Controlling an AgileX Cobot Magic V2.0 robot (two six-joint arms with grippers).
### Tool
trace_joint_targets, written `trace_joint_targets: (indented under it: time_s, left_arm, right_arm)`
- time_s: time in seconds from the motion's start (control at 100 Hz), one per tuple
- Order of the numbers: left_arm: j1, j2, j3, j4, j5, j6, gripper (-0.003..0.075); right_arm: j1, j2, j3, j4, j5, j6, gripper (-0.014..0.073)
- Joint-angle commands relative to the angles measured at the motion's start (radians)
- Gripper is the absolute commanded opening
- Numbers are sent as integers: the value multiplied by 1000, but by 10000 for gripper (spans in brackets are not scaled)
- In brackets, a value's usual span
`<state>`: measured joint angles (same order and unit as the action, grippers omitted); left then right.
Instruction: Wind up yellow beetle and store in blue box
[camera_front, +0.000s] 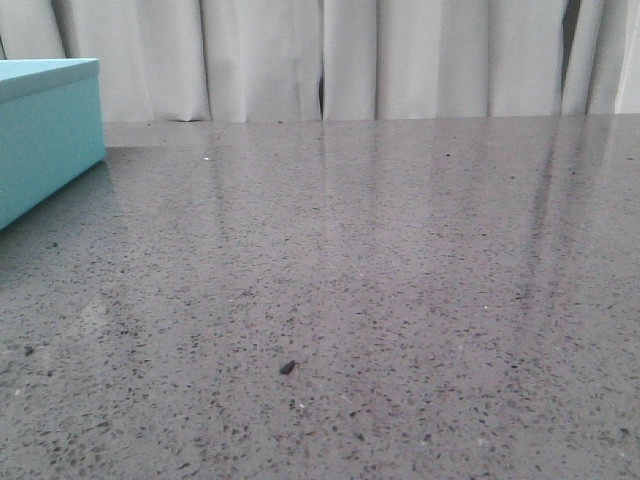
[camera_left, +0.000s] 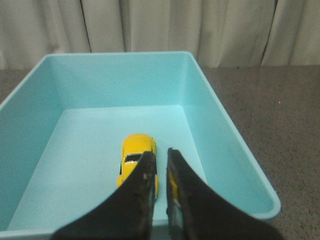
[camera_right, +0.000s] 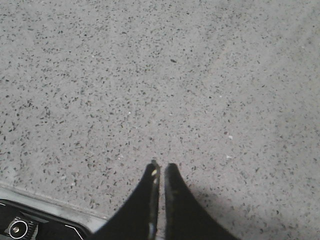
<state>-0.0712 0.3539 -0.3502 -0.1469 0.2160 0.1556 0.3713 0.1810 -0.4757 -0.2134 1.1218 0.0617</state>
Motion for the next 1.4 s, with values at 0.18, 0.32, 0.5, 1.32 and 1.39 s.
trace_joint_targets:
  time_s: [0.18,0.32,0.5,1.32,1.39]
  left_arm:
    - [-8,-12,-8,-15,-113,-3,-19]
    - [-8,-12,-8,-15,-113,-3,-19]
    - [-8,-12,-8,-15,-113,-3,-19]
    - [-8,-260,335,35,-335,-3,-19]
    - [-8,-268,362,35,-334,-3,-19]
  right_arm:
    - [2,13,-20,-31,-53,-4,-48]
    - [2,13,-20,-31,-53,-4,-48]
    - [2,13,-20,-31,-53,-4,-48]
    - [2,13,-20,-31,-53,-4,-48]
    - [2,13,-20,-31,-53,-4,-48]
